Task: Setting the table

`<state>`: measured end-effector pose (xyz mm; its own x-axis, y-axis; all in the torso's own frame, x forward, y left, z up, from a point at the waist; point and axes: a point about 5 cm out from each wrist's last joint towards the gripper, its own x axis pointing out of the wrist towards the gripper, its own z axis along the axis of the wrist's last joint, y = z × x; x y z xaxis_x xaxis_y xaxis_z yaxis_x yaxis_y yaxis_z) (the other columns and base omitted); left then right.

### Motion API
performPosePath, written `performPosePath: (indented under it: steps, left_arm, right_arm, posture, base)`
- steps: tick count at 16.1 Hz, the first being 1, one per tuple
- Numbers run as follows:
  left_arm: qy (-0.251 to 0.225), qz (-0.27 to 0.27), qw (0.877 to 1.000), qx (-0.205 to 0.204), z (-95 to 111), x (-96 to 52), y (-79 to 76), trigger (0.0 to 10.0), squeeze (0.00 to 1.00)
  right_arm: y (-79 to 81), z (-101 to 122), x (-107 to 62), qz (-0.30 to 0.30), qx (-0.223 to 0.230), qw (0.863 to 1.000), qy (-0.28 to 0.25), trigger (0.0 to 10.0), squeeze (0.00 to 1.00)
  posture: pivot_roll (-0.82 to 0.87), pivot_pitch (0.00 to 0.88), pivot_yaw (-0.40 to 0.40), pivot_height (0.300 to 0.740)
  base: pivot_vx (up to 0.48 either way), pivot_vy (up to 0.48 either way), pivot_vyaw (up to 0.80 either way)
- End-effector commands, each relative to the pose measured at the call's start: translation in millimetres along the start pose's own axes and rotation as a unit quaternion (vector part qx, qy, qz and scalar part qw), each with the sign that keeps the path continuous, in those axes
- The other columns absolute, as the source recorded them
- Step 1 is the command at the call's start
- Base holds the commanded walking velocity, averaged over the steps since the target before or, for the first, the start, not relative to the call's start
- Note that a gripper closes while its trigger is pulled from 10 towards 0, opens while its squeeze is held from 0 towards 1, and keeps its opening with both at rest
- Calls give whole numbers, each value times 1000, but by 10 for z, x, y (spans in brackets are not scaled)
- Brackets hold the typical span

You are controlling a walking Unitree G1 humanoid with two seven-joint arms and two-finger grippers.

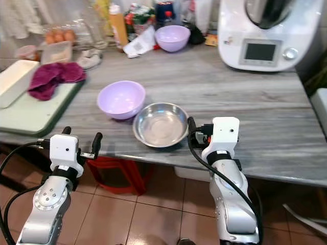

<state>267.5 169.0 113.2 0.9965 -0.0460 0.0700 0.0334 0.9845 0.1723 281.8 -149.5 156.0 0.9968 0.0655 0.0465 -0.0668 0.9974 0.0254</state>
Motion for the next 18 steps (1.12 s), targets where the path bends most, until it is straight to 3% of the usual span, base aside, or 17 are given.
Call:
performPosePath:
  steps: [1,3,6,10,13,15,18]
  left_arm:
    - [3,5,1000,11,6,-4,33,10000,0]
    - [11,8,1000,22,-5,13,23,10000,0]
    - [15,7,1000,22,-7,22,14,10000,0]
    - [19,10,999,26,-12,44,28,10000,0]
    - [19,10,999,24,-2,56,2,10000,0]
    - [19,10,999,24,-2,51,-4,10000,0]
    - [21,10,999,26,-7,51,0,10000,0]
  right_arm:
    - [12,49,-5,-2,4,1000,-10,10000,0]
    - [26,74,3,-1,12,1000,-20,10000,0]
    - [53,105,-5,8,9,1000,-28,10000,0]
    - [16,167,-15,3,11,999,-50,10000,0]
    - [-7,120,-8,-20,-29,998,-45,10000,0]
    - [-5,89,-35,-16,-1,998,-54,10000,0]
    - [-34,22,-70,-26,-10,998,-60,10000,0]
  posture:
    - [-138,95,98,740]
    - [-139,95,98,740]
    - [-143,96,98,740]
    - [-146,100,96,740]
    - [-145,102,95,740]
    - [-144,103,95,740]
    - [-139,103,94,740]
  base:
    - [0,0,-750]
    - [0,0,-741]
    - [0,0,0]
    - [-278,0,0]
    - [-330,0,0]
    - [-347,0,0]
    - [-360,0,0]
